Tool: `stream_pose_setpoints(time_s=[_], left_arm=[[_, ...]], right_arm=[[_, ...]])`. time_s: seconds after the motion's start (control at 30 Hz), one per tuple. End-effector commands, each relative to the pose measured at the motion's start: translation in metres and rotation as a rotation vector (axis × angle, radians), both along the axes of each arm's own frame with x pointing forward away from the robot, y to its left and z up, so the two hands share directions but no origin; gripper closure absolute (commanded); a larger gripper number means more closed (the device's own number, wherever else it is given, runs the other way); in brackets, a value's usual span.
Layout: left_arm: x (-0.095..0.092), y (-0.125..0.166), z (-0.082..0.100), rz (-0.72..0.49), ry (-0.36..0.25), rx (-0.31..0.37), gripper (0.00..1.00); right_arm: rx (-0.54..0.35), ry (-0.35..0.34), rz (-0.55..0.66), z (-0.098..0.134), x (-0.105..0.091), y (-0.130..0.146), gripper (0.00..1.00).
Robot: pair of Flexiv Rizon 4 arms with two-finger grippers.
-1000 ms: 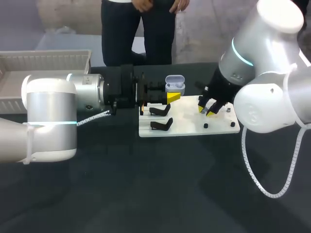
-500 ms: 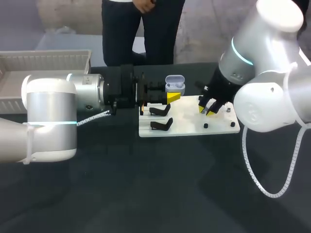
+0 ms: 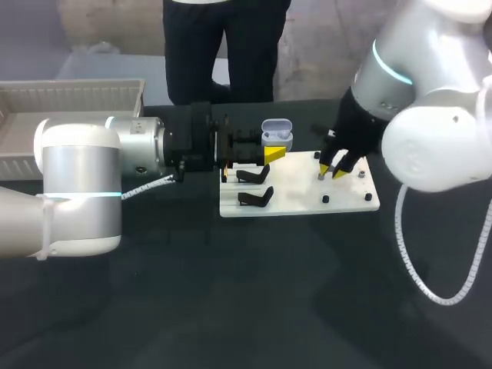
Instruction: Pick up each earbud case from the left stands, insert the matching earbuds, close the lid, and place the case in the box.
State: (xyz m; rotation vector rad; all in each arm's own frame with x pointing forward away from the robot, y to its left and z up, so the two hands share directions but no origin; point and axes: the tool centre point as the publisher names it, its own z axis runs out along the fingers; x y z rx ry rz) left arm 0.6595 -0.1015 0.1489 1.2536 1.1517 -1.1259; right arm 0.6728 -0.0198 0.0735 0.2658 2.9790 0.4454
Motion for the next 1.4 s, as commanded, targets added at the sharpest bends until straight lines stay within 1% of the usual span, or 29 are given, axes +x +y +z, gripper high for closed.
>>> stream_pose_setpoints(time_s=[0.03, 0.2, 0.23, 0.3, 0.47, 0.6, 0.73, 0.87, 0.97, 1.1, 1.13, 1.2, 1.33, 1.4], left_arm=[[-0.001, 0.0, -0.001, 0.005, -0.004, -0.004, 1.0], [-0.001, 0.0, -0.001, 0.005, -0.004, -0.004, 1.0], [-0.001, 0.0, -0.001, 0.005, -0.004, -0.004, 1.0], [-0.001, 0.0, -0.001, 0.005, -0.004, -0.004, 1.0], [-0.001, 0.0, -0.001, 0.005, -0.004, -0.004, 1.0], [-0.001, 0.0, -0.001, 0.005, -0.004, -0.004, 1.0], [-0.001, 0.0, -0.001, 0.005, -0.004, -0.004, 1.0], [-0.001, 0.0, -0.001, 0.005, -0.004, -0.004, 1.0], [-0.001, 0.0, -0.001, 0.005, -0.004, -0.004, 1.0], [-0.001, 0.0, -0.001, 0.005, -0.004, -0.004, 1.0], [-0.001, 0.0, -0.001, 0.005, -0.004, -0.004, 1.0], [-0.001, 0.0, -0.001, 0.005, -0.004, -0.004, 1.0], [-0.001, 0.0, -0.001, 0.005, -0.004, -0.004, 1.0], [-0.001, 0.0, -0.001, 0.005, -0.004, -0.004, 1.0]], right_arm=[[0.017, 0.009, 0.046, 0.031, -0.018, -0.014, 1.0], [0.014, 0.014, 0.14, 0.057, -0.039, -0.02, 1.0], [-0.002, 0.021, 0.169, 0.063, -0.044, -0.02, 1.0], [-0.024, 0.024, 0.215, 0.075, -0.055, -0.019, 1.0], [-0.049, 0.026, 0.31, 0.104, -0.075, -0.012, 1.0], [-0.075, 0.029, 0.389, 0.123, -0.085, 0.0, 1.0], [-0.1, 0.04, 0.456, 0.139, -0.089, 0.017, 1.0], [-0.114, 0.041, 0.475, 0.148, -0.084, 0.031, 1.0], [-0.112, 0.026, 0.491, 0.153, -0.078, 0.043, 1.0], [-0.131, 0.001, 0.529, 0.159, -0.07, 0.059, 1.0], [-0.148, -0.006, 0.544, 0.161, -0.068, 0.062, 1.0], [-0.146, -0.02, 0.564, 0.164, -0.064, 0.069, 1.0], [-0.176, -0.035, 0.6, 0.164, -0.056, 0.081, 1.0], [-0.175, -0.034, 0.616, 0.163, -0.053, 0.087, 1.0]])
